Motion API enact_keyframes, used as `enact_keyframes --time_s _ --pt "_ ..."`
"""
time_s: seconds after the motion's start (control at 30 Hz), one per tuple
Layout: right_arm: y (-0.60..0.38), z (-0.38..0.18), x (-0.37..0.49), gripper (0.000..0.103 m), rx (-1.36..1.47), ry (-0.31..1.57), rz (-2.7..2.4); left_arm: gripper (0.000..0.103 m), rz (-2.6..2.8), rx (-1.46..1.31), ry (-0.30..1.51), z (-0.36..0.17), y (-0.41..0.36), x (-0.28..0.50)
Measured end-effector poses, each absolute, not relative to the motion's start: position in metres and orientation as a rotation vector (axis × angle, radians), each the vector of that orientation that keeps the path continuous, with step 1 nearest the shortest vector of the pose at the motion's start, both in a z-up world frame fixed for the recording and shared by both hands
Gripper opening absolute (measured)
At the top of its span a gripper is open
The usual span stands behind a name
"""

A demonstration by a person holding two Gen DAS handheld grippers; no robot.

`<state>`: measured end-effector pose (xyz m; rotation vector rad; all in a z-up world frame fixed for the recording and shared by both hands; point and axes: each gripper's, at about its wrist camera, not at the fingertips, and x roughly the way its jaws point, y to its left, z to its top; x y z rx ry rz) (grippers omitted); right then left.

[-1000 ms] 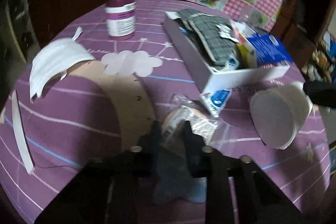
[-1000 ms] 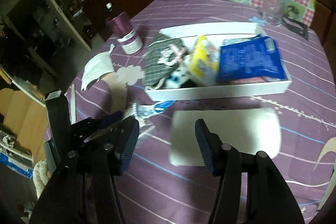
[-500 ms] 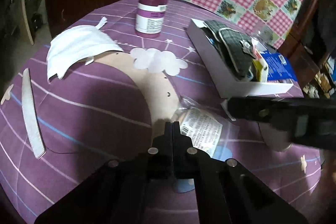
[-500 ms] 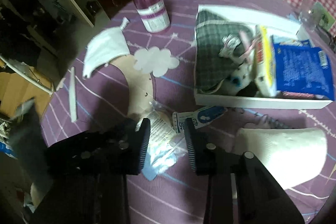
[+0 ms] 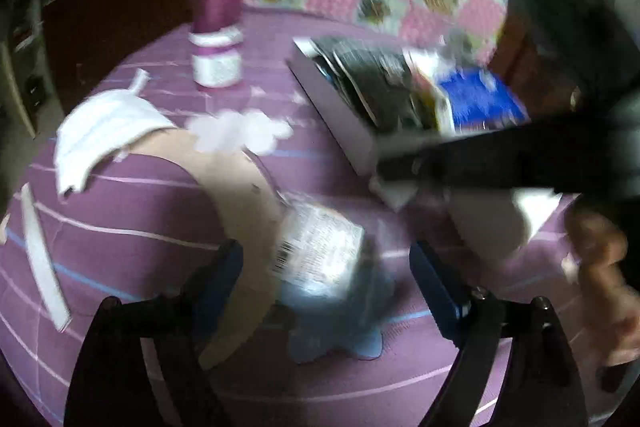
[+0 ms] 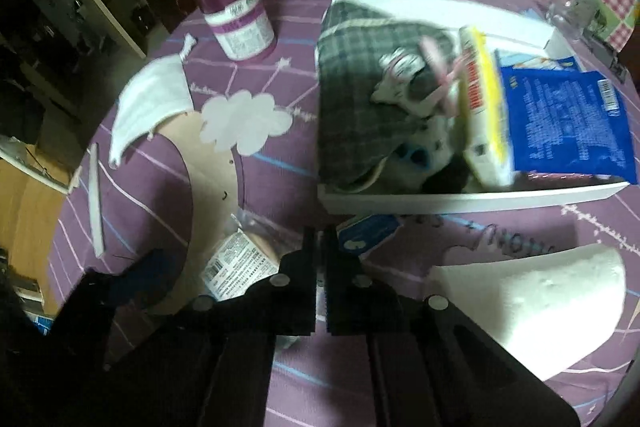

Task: Organize soft objects
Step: 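Grasp the clear plastic bag on the table with the left gripper, then carry the clear plastic bag into the box and open the left gripper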

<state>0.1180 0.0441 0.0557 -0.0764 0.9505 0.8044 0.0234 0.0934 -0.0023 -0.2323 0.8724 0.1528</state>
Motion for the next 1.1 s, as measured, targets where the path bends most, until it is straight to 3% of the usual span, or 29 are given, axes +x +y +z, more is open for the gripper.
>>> enact_keyframes --time_s 0.1,0.17,0.23,0.27,0.3,0.47,1.1 --pt "0.022 0.066 0.117 0.003 -0.015 0.923 0.829 0.093 0.239 -0.074 0.925 -0.015 0.077 0.041" --pt "0.007 0.072 0.118 0.003 0.030 0.905 0.845 0.089 0.225 -0.112 0.941 -0.018 0.080 0.044" --pt "-0.008 0.077 0.120 0.003 0.079 0.893 0.856 0.073 0.237 -0.123 0.925 -0.017 0.083 0.042" --pt "-0.015 0.079 0.121 0.003 0.097 0.889 0.859 0.055 0.249 -0.124 0.918 -0.016 0.084 0.041" --pt "-0.022 0.081 0.122 0.003 0.110 0.885 0.861 0.046 0.265 -0.134 0.913 -0.016 0.087 0.040" --pt "-0.043 0.088 0.125 0.003 0.138 0.868 0.871 0.017 0.318 -0.153 0.904 -0.016 0.095 0.039" --pt "-0.108 0.131 0.134 0.003 0.295 0.751 0.990 0.015 0.359 -0.085 0.803 0.061 0.059 0.048"
